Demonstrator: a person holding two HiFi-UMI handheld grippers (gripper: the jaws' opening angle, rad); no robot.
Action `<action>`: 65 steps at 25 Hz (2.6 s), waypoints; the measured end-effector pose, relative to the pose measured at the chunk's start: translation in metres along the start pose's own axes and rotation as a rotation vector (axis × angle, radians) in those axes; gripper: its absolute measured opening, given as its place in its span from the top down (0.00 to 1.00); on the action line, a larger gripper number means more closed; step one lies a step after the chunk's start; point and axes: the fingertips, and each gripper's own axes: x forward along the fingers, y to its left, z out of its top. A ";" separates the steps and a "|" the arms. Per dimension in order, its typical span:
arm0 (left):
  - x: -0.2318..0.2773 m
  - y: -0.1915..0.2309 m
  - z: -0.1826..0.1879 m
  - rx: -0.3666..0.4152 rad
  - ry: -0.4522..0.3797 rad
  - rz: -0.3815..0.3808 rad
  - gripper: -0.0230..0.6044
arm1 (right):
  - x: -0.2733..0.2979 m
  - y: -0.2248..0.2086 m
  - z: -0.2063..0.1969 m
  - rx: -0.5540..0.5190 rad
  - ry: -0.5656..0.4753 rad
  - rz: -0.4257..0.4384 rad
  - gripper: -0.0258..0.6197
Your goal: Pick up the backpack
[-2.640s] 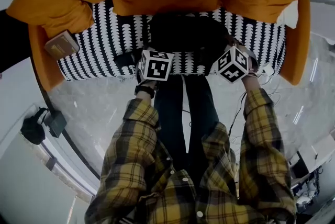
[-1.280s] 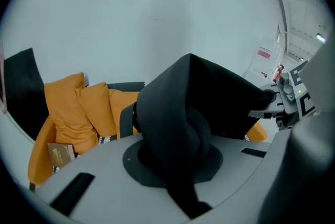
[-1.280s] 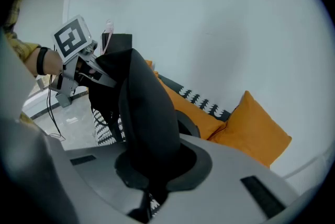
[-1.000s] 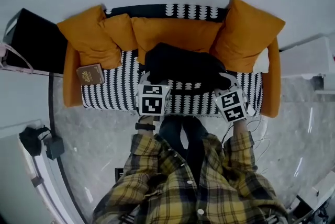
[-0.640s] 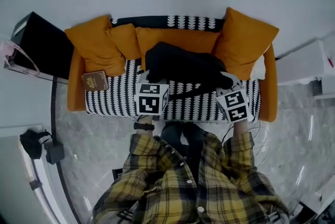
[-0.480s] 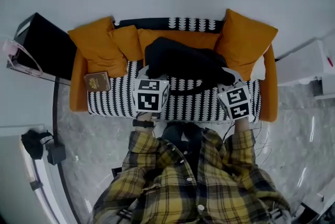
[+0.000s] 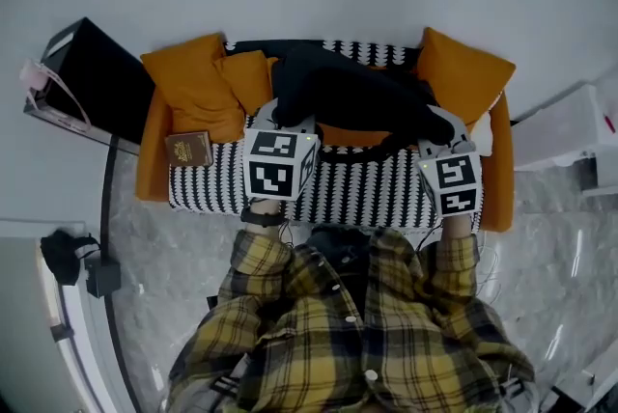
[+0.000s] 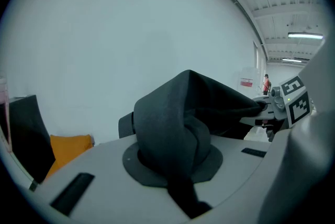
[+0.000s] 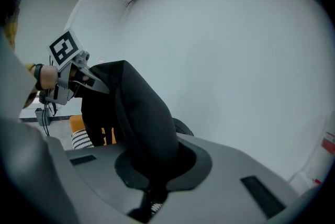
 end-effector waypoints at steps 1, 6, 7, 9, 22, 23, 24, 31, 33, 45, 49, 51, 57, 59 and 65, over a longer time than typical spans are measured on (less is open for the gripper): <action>-0.004 -0.001 0.004 0.000 -0.015 0.001 0.90 | -0.003 -0.001 0.005 -0.014 -0.011 -0.005 0.93; -0.019 -0.005 0.024 0.015 -0.083 0.005 0.90 | -0.018 -0.002 0.022 -0.046 -0.054 -0.009 0.93; -0.021 -0.005 0.027 0.025 -0.091 0.002 0.90 | -0.019 -0.002 0.023 -0.044 -0.062 -0.008 0.93; -0.025 -0.007 0.033 0.044 -0.102 -0.002 0.90 | -0.022 -0.003 0.025 -0.036 -0.075 -0.005 0.93; -0.035 -0.016 0.024 0.054 -0.157 -0.042 0.90 | -0.032 0.000 0.023 -0.051 -0.079 -0.003 0.93; -0.036 -0.017 0.023 0.059 -0.160 -0.044 0.90 | -0.032 0.001 0.022 -0.052 -0.079 -0.001 0.93; -0.036 -0.017 0.021 0.065 -0.161 -0.044 0.90 | -0.032 0.001 0.021 -0.053 -0.080 0.000 0.93; -0.036 -0.015 0.012 0.073 -0.153 -0.052 0.90 | -0.030 0.004 0.018 -0.062 -0.067 0.009 0.93; -0.037 -0.016 0.011 0.073 -0.151 -0.056 0.90 | -0.031 0.004 0.017 -0.062 -0.063 0.011 0.93; -0.044 -0.022 0.000 0.075 -0.141 -0.058 0.90 | -0.037 0.011 0.008 -0.044 -0.061 0.019 0.93; -0.045 -0.021 -0.002 0.077 -0.136 -0.058 0.90 | -0.036 0.013 0.007 -0.039 -0.057 0.022 0.93; -0.044 -0.021 -0.002 0.079 -0.135 -0.060 0.90 | -0.035 0.013 0.006 -0.034 -0.055 0.024 0.93; -0.047 -0.022 -0.004 0.081 -0.133 -0.069 0.90 | -0.039 0.016 0.005 -0.033 -0.044 0.021 0.93; -0.046 -0.023 -0.006 0.083 -0.133 -0.074 0.90 | -0.039 0.016 0.004 -0.033 -0.042 0.019 0.93; -0.049 -0.029 -0.007 0.098 -0.139 -0.081 0.90 | -0.045 0.015 0.001 -0.034 -0.046 0.012 0.93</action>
